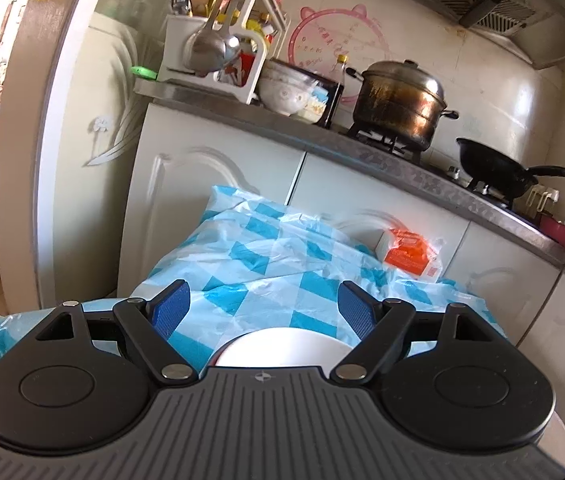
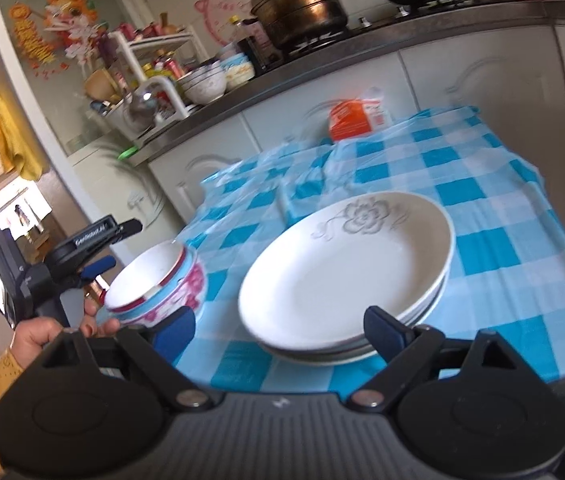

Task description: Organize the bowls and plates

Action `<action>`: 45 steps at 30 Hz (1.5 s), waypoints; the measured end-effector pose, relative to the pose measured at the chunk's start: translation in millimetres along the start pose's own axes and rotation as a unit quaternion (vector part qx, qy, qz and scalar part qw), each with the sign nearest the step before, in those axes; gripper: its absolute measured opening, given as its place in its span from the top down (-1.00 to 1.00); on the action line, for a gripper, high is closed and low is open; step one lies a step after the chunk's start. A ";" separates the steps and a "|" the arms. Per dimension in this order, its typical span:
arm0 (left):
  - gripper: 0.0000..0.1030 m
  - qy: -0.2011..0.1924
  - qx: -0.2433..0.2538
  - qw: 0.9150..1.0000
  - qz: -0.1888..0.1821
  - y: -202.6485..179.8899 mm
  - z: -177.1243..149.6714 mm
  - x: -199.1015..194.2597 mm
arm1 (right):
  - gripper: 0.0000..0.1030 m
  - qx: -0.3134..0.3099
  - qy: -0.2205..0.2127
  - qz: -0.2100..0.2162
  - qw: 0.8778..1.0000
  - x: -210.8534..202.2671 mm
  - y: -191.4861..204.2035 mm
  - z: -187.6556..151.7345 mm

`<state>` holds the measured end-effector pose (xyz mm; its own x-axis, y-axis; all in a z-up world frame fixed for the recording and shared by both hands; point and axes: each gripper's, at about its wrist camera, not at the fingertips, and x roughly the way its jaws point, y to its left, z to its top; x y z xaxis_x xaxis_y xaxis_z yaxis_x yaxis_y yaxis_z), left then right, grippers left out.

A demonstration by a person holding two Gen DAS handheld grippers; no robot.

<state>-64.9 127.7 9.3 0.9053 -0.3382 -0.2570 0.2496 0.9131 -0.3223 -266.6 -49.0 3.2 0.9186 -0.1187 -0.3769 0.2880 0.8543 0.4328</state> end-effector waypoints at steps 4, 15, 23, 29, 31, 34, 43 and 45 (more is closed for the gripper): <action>-0.93 0.008 -0.009 1.000 0.012 3.7 0.0 8.6 | -0.79 -0.001 -0.011 -0.007 1.000 -1.1 -4.2 0.3; -0.94 0.001 -0.008 1.000 0.028 -19.5 8.8 62.2 | -0.84 0.008 -0.034 -0.034 0.999 3.3 -22.4 10.9; -0.96 -0.008 0.013 0.999 0.036 -31.9 10.3 71.9 | -0.85 0.040 -0.060 -0.084 0.994 8.1 -51.0 22.5; -0.96 -0.004 0.029 1.000 0.000 -50.9 -4.8 28.0 | -0.88 0.065 -0.071 -0.098 0.991 3.5 -68.7 22.4; -0.96 -0.003 0.042 0.999 -0.025 -64.7 -12.9 12.8 | -0.88 0.068 -0.072 -0.101 0.990 2.6 -71.9 21.4; -0.96 0.015 0.065 0.996 -0.053 -86.9 -27.6 0.2 | -0.88 0.080 -0.072 -0.101 0.989 0.7 -78.5 19.4; -0.99 -0.019 0.121 0.991 -0.055 -133.2 -59.8 -9.4 | -0.89 0.115 -0.101 -0.108 0.982 -20.2 -104.0 16.4; -0.99 -0.030 0.128 0.990 -0.046 -136.8 -62.4 -11.2 | -0.90 0.121 -0.108 -0.110 0.981 -25.0 -110.5 15.3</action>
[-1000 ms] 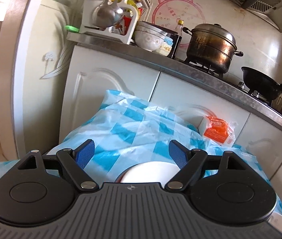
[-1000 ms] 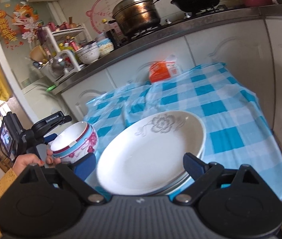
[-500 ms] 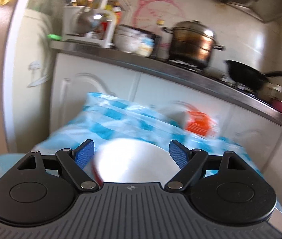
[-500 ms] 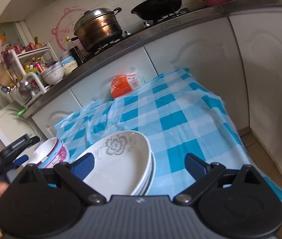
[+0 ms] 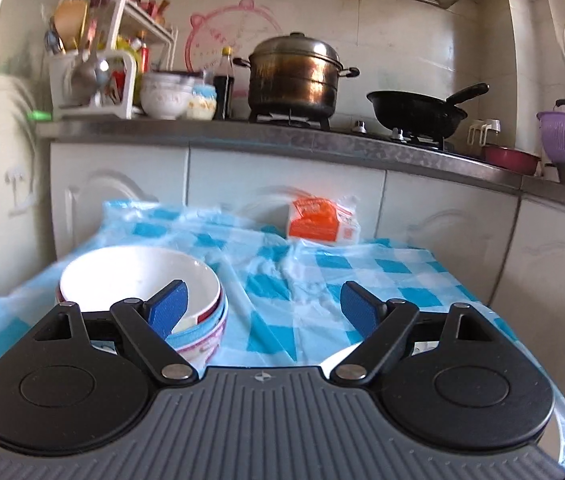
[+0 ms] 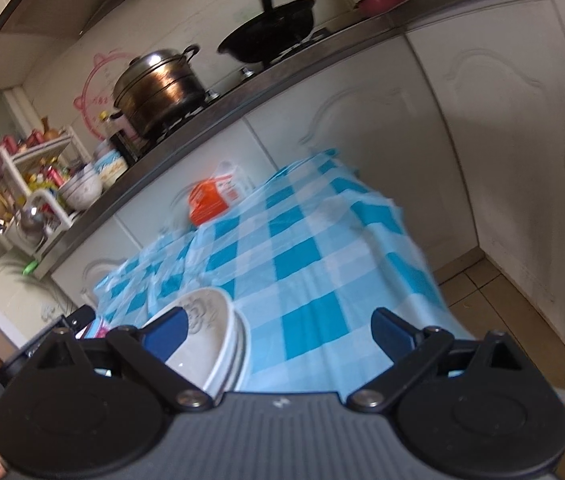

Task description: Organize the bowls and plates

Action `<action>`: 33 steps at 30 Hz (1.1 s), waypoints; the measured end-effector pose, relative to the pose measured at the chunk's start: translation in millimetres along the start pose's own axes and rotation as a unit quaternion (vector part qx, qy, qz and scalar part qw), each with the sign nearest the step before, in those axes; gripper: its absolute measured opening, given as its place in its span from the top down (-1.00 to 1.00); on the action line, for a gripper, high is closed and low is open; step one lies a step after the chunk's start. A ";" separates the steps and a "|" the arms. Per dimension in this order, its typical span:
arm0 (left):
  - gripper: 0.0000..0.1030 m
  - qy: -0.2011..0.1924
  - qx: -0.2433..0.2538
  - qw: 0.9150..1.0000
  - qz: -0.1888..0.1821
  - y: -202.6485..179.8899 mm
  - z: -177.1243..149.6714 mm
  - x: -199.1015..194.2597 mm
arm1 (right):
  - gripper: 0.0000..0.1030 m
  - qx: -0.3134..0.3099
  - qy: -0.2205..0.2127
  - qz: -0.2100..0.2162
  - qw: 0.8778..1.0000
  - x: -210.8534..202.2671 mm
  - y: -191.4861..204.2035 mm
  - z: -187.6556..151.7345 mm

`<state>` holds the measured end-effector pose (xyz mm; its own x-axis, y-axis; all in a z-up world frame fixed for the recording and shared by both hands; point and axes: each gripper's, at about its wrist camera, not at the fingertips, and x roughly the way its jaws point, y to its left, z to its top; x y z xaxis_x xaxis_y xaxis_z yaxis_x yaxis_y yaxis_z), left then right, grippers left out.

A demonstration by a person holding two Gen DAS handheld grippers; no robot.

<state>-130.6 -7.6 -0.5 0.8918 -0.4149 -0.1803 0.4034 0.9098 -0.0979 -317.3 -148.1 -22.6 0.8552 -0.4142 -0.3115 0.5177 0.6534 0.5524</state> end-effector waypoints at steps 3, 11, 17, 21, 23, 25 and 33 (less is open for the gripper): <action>-0.99 -0.014 -0.003 1.000 0.009 -1.7 -1.0 -0.7 | -0.91 0.012 -0.004 -0.001 1.000 -1.7 -10.5 1.7; -0.99 -0.018 0.003 1.000 0.015 -17.4 -3.0 -1.4 | -0.93 0.040 -0.012 0.003 0.999 -1.1 -31.3 3.2; -1.00 -0.018 0.011 1.000 0.001 -47.1 -4.6 10.3 | -0.93 0.051 -0.015 -0.001 0.999 -1.0 -41.0 3.3; -1.00 -0.009 -0.010 1.000 0.007 -61.7 -3.5 23.6 | -0.94 0.055 -0.024 -0.005 0.998 -3.3 -46.5 5.2; -1.00 -0.012 -0.010 1.000 0.009 -71.7 -4.9 28.7 | -0.94 0.056 -0.026 -0.008 0.998 -3.1 -48.4 5.9; -1.00 -0.011 -0.009 1.000 0.006 -80.8 -4.8 36.2 | -0.94 0.057 -0.026 -0.009 0.998 -2.1 -50.5 6.3; -1.00 -0.010 0.012 1.000 -0.025 -111.9 -6.1 53.5 | -0.94 0.052 -0.032 -0.017 0.998 -0.8 -48.8 10.1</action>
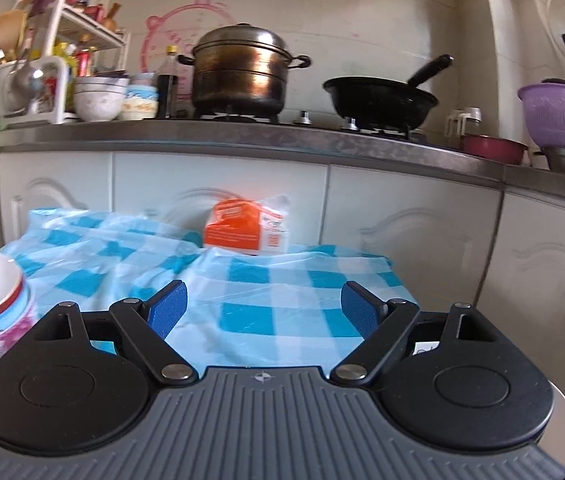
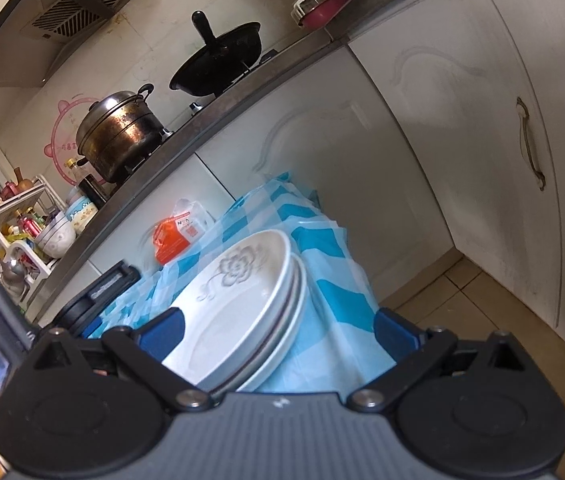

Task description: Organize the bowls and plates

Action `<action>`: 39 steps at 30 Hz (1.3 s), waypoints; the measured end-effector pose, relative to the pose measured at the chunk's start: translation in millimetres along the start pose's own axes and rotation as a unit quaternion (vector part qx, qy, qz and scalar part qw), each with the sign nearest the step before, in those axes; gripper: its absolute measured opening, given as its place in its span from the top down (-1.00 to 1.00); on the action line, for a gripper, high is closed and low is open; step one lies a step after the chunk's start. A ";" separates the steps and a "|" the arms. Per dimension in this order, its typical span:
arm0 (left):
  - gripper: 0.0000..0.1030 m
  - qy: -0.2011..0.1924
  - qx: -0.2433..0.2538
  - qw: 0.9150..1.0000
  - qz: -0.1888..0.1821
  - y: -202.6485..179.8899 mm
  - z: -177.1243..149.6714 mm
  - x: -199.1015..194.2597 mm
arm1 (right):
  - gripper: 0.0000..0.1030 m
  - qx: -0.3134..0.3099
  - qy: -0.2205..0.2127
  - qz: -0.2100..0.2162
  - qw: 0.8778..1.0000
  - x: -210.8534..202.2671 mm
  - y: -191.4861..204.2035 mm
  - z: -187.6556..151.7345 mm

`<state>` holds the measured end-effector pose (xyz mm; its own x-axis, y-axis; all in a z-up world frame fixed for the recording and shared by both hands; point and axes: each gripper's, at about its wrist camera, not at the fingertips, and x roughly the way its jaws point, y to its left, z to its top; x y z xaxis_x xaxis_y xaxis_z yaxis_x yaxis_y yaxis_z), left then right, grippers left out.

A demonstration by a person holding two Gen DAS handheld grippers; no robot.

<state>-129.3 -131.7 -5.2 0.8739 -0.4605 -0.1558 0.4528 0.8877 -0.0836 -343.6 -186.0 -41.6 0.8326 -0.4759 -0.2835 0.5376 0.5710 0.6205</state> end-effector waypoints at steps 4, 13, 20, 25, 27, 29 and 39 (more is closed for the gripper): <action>-1.00 0.009 -0.008 1.000 0.000 8.7 3.4 -1.1 | -0.95 -0.012 -0.002 -0.005 1.000 -2.2 7.0 -0.4; -1.00 0.046 -0.010 0.999 -0.012 69.7 20.7 -52.0 | -0.95 -0.062 0.001 -0.006 0.998 -7.9 42.2 -3.1; -1.00 0.065 -0.011 0.998 0.024 131.1 30.1 -103.4 | -0.95 -0.105 0.010 0.014 0.994 -13.6 85.6 -10.9; -1.00 0.058 -0.026 0.997 0.046 160.2 43.8 -136.6 | -0.95 -0.141 0.016 0.038 0.989 -21.4 124.3 -18.2; -1.00 0.059 -0.032 0.997 0.049 168.0 49.1 -148.9 | -0.96 -0.156 0.018 0.042 0.987 -24.8 140.0 -20.4; -1.00 0.062 -0.036 0.996 0.052 174.2 53.2 -160.4 | -0.96 -0.171 0.021 0.047 0.984 -27.7 154.2 -23.0; -1.00 0.053 -0.041 0.995 0.077 183.8 65.2 -194.4 | -0.97 -0.217 0.034 0.078 0.973 -42.9 204.3 -32.0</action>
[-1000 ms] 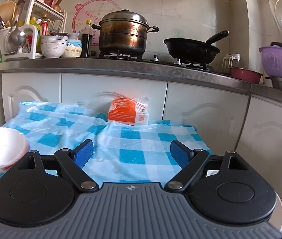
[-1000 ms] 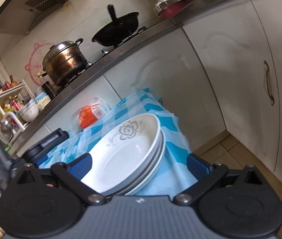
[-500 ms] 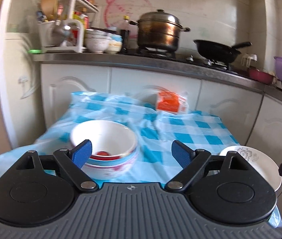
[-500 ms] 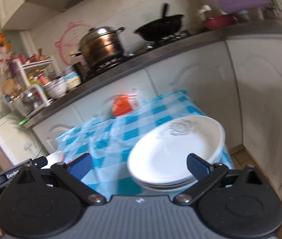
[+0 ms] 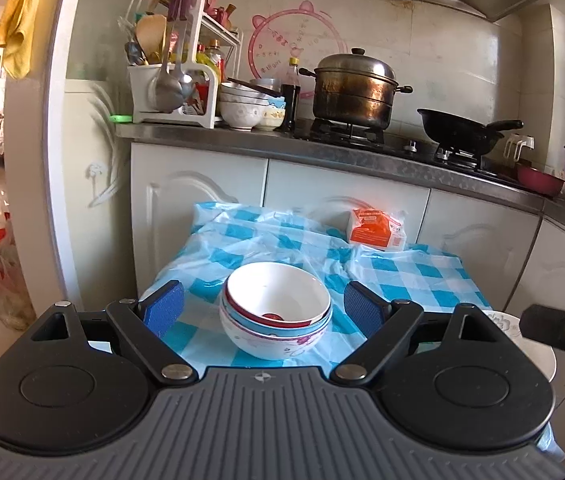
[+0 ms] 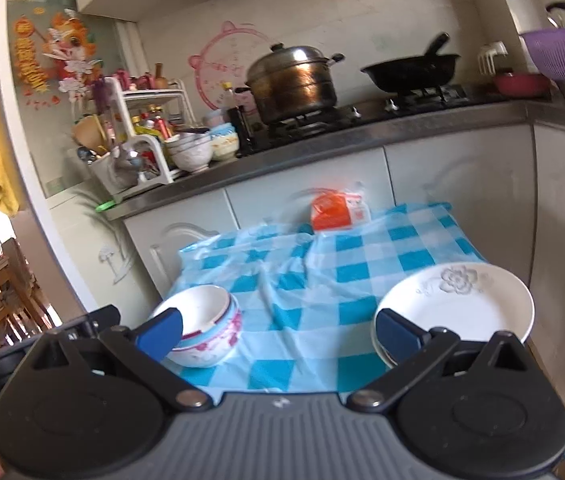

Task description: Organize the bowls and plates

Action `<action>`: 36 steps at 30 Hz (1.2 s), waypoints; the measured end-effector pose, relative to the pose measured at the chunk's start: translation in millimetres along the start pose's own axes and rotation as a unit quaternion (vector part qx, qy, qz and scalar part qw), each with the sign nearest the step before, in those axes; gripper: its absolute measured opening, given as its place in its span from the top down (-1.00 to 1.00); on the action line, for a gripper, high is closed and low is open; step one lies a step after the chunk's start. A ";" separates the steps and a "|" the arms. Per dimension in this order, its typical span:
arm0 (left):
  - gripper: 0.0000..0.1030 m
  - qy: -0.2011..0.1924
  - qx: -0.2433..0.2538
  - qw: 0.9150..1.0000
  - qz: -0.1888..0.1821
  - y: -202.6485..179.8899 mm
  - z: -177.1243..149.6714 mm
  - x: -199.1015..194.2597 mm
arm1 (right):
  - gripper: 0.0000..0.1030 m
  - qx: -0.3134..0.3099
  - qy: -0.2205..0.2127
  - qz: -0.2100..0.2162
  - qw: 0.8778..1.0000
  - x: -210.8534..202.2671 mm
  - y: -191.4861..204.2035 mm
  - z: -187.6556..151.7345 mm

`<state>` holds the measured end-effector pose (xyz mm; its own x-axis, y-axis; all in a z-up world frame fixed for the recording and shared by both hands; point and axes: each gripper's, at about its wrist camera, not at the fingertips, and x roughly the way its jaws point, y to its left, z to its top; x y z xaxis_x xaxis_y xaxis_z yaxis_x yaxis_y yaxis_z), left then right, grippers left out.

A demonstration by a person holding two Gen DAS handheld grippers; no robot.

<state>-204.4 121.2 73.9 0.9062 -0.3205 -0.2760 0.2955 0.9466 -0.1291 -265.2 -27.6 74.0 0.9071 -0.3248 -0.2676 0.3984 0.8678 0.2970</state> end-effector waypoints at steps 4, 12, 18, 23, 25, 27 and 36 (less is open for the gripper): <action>-1.00 0.001 -0.001 1.000 0.005 -1.0 -1.5 -2.3 | -0.97 -0.004 0.000 0.001 1.000 -3.0 7.1 -1.4; -1.00 0.015 0.008 1.000 0.012 -5.1 -9.1 -3.1 | -0.97 -0.013 0.001 -0.011 1.000 -6.2 15.1 -10.2; -1.00 0.038 0.011 0.999 0.007 -5.3 -14.8 2.6 | -0.97 -0.011 0.012 -0.027 1.000 -2.3 12.7 -21.2; -1.00 0.059 0.016 0.998 0.004 -6.6 -21.2 10.5 | -0.97 -0.011 0.023 -0.036 0.999 2.7 8.0 -29.3; -1.00 0.064 0.020 0.998 0.005 -7.7 -23.4 13.1 | -0.97 -0.009 0.026 -0.038 0.999 4.3 5.6 -32.0; -1.00 0.068 0.021 0.997 0.004 -7.9 -24.7 15.2 | -0.97 -0.006 0.025 -0.040 0.999 4.4 4.2 -33.5; -1.00 0.072 0.028 0.997 0.005 -8.1 -27.3 17.6 | -0.97 -0.008 0.014 -0.043 0.999 4.7 -0.9 -35.6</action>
<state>-199.1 106.8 44.1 0.8575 -0.3085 -0.4117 0.3064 0.9491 -0.0730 -266.1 -16.5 39.8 0.8652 -0.3883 -0.3172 0.4725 0.8430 0.2571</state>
